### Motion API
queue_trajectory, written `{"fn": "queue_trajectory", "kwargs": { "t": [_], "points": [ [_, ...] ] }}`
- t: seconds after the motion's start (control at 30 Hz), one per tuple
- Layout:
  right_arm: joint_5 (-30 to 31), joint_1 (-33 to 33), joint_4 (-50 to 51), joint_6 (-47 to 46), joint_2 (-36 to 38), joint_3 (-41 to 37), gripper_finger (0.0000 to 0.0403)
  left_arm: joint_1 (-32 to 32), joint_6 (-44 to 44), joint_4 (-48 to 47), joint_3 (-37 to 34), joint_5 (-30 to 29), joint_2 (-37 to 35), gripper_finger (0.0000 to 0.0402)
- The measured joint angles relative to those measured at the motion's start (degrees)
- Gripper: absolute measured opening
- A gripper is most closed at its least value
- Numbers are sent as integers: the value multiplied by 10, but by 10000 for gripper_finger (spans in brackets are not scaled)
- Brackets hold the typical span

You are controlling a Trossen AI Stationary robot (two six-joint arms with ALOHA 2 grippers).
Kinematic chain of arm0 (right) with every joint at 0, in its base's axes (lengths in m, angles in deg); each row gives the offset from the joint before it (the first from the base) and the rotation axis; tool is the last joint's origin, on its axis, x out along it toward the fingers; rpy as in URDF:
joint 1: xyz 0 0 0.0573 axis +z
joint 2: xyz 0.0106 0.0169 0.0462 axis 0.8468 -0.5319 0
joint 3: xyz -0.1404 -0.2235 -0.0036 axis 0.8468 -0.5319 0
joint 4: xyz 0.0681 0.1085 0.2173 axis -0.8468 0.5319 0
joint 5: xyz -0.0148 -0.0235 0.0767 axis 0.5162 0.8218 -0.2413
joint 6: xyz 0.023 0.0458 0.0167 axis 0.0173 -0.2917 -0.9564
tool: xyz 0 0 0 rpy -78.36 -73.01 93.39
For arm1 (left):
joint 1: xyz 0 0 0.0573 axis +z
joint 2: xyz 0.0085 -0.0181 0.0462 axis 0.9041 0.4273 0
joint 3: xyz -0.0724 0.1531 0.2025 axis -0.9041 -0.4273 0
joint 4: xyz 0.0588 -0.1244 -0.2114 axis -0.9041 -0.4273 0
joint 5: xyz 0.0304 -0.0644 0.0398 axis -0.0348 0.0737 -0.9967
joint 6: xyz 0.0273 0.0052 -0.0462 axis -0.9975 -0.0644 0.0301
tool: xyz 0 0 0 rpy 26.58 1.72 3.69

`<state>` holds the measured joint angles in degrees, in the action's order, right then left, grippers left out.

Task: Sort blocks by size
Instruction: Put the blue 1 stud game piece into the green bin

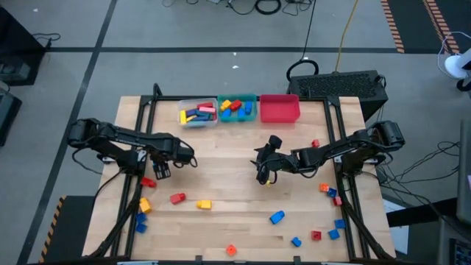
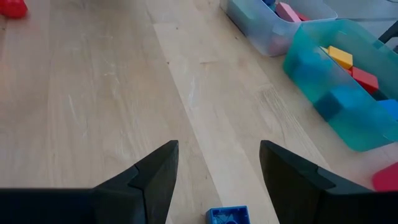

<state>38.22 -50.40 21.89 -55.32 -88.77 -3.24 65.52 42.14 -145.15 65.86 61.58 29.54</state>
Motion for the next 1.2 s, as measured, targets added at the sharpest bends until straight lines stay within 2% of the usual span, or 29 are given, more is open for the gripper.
{"fn": "queue_trajectory", "kwargs": {
  "t": [0.3,0.63,0.9,1.2],
  "points": [
    [0,0,0,0,0,0,210,1,-42,42,-43,-3,0,238],
    [0,0,1,0,0,0,210,3,-43,89,-44,-12,0,238],
    [0,0,1,0,0,0,210,3,-43,83,-44,-11,1,237],
    [0,0,2,0,0,0,210,3,-38,84,-57,-2,55,237]
  ]
}}
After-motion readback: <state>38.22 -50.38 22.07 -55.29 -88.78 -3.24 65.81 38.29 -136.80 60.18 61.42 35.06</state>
